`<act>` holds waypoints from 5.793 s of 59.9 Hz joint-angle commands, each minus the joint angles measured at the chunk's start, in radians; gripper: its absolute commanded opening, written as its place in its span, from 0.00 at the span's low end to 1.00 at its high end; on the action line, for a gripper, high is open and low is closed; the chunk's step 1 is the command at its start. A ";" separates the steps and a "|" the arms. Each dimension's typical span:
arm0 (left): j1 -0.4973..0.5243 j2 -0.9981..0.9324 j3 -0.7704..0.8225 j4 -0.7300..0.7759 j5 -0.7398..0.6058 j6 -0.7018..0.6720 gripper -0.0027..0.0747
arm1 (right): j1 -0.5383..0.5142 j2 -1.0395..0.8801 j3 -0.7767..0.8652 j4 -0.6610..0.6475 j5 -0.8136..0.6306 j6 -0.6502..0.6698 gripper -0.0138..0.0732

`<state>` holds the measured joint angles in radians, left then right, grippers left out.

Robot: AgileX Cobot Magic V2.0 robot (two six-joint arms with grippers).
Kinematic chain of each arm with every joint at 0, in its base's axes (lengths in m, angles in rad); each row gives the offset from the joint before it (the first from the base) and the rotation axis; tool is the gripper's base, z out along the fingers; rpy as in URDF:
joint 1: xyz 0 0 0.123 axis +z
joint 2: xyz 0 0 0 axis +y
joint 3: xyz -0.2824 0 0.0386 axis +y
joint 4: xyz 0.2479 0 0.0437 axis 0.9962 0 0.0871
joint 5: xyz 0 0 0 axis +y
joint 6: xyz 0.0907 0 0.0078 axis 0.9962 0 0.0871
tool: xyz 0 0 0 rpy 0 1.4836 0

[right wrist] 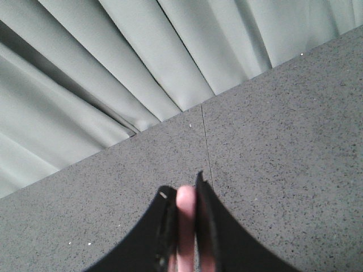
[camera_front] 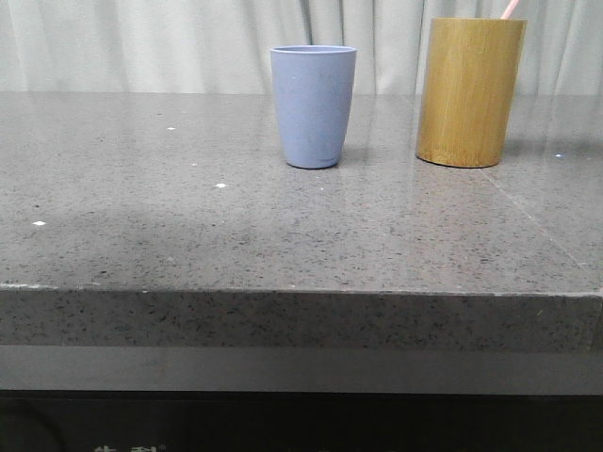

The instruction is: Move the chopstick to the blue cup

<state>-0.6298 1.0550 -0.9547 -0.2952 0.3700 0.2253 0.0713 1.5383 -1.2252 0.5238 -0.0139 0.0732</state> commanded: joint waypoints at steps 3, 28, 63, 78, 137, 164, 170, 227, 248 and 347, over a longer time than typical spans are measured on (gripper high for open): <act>-0.007 -0.014 -0.029 -0.017 -0.076 0.004 0.50 | 0.000 -0.038 -0.037 -0.013 -0.056 -0.006 0.17; -0.007 -0.014 -0.029 -0.016 -0.076 0.004 0.50 | 0.000 -0.067 -0.079 -0.102 -0.015 -0.007 0.09; -0.007 -0.014 -0.031 -0.004 -0.085 0.004 0.50 | 0.082 -0.140 -0.513 -0.373 0.303 -0.008 0.09; -0.007 -0.014 -0.031 -0.002 -0.089 0.004 0.50 | 0.245 -0.134 -0.537 -0.373 0.307 -0.104 0.09; -0.007 -0.014 -0.031 -0.002 -0.153 0.004 0.50 | 0.413 0.146 -0.536 -0.373 0.292 -0.146 0.20; -0.007 -0.014 -0.031 -0.002 -0.153 0.004 0.50 | 0.412 0.060 -0.536 -0.470 0.490 -0.146 0.54; -0.007 -0.014 -0.031 -0.002 -0.153 0.004 0.50 | 0.410 -0.016 -0.536 -0.513 0.657 -0.146 0.54; 0.275 -0.154 -0.090 0.089 0.301 -0.028 0.50 | 0.233 -0.861 0.220 -0.545 0.747 -0.059 0.54; 0.275 -0.153 -0.090 0.089 0.284 -0.028 0.43 | 0.233 -0.965 0.311 -0.545 0.727 -0.059 0.43; 0.500 -0.975 0.773 0.211 -0.284 -0.103 0.01 | 0.233 -0.965 0.311 -0.543 0.757 -0.059 0.08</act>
<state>-0.1371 0.1035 -0.1975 -0.1180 0.2064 0.1785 0.3106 0.5713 -0.8905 -0.0094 0.8087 0.0125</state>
